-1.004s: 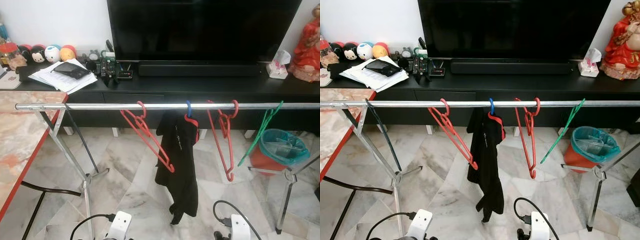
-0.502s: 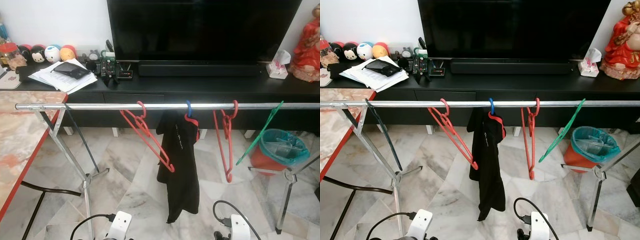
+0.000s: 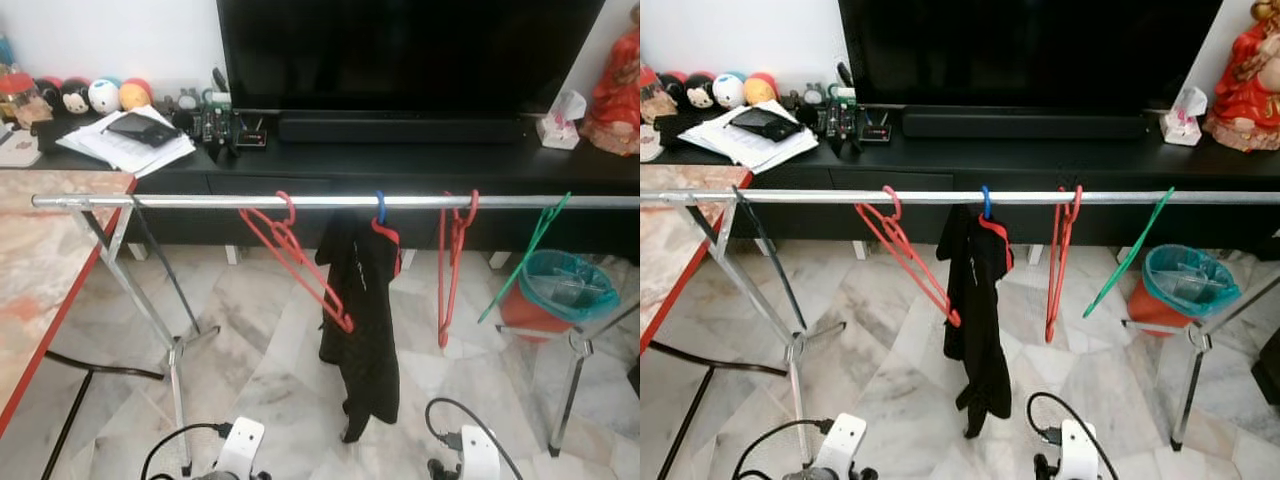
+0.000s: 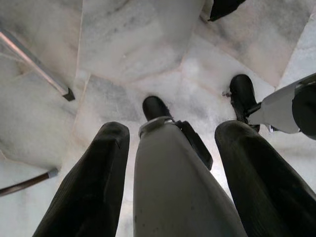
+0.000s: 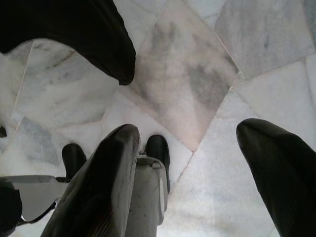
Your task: Hang hanger
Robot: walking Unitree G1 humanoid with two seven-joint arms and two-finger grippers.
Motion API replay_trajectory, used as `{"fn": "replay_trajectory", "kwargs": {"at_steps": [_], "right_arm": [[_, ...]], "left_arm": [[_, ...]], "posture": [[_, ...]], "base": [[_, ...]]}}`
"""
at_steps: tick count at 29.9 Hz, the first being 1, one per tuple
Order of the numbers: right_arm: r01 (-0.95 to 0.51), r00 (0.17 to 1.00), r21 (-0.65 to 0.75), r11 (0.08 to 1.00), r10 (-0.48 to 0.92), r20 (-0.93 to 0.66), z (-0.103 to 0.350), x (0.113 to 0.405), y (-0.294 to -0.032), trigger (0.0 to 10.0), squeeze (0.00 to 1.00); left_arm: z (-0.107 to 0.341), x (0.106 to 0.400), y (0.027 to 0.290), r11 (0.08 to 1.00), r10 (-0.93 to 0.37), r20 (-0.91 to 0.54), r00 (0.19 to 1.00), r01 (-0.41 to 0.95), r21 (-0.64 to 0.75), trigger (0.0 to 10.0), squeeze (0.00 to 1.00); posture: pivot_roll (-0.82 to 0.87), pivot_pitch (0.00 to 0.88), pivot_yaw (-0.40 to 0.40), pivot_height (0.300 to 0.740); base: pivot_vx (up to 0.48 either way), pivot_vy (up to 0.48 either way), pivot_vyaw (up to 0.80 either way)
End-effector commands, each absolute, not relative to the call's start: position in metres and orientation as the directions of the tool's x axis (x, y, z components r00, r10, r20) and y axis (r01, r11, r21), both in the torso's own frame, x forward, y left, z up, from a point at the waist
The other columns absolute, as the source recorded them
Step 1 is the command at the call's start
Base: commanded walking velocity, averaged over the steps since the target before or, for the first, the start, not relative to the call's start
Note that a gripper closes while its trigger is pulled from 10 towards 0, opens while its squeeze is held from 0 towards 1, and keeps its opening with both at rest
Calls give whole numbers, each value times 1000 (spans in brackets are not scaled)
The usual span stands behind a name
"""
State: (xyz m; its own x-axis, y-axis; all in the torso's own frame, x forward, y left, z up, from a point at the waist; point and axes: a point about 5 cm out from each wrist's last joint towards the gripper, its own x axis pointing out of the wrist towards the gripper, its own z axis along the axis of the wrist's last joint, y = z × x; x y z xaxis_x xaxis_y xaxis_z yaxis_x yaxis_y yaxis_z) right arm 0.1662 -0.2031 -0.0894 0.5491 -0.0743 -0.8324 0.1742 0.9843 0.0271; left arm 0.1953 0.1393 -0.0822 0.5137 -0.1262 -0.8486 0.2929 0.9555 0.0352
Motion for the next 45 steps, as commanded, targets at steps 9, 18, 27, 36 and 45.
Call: {"fn": "replay_trajectory", "kwargs": {"at_steps": [9, 18, 27, 36, 45], "right_arm": [[187, 538, 31, 982, -76, -840, -92, 162, -202, 10000, 0], [186, 539, 32, 982, -75, -839, -91, 162, -202, 10000, 0], [189, 543, 33, 981, -77, -836, -91, 162, -202, 10000, 0], [187, 541, 31, 982, -77, -838, -91, 162, -202, 10000, 0], [184, 529, 29, 983, -74, -846, -92, 161, -202, 10000, 0]], "left_arm": [[-84, 191, 140, 957, -126, -855, 502, 290, 29, 10000, 0], [-84, 192, 140, 957, -127, -855, 503, 290, 29, 10000, 0], [-84, 191, 140, 956, -129, -855, 503, 292, 28, 10000, 0], [-84, 192, 140, 955, -129, -855, 503, 295, 30, 10000, 0], [-84, 192, 141, 954, -118, -857, 501, 298, 43, 10000, 0]], "posture": [[-12, 2, -12, 740], [-10, 2, -14, 740], [-10, 1, -15, 740], [-10, 0, -15, 740], [-10, 0, -15, 740]], "base": [[-260, 0, 0], [-260, 0, 0], [-252, 0, 0], [-27, 0, 0], [0, 0, -44]]}}
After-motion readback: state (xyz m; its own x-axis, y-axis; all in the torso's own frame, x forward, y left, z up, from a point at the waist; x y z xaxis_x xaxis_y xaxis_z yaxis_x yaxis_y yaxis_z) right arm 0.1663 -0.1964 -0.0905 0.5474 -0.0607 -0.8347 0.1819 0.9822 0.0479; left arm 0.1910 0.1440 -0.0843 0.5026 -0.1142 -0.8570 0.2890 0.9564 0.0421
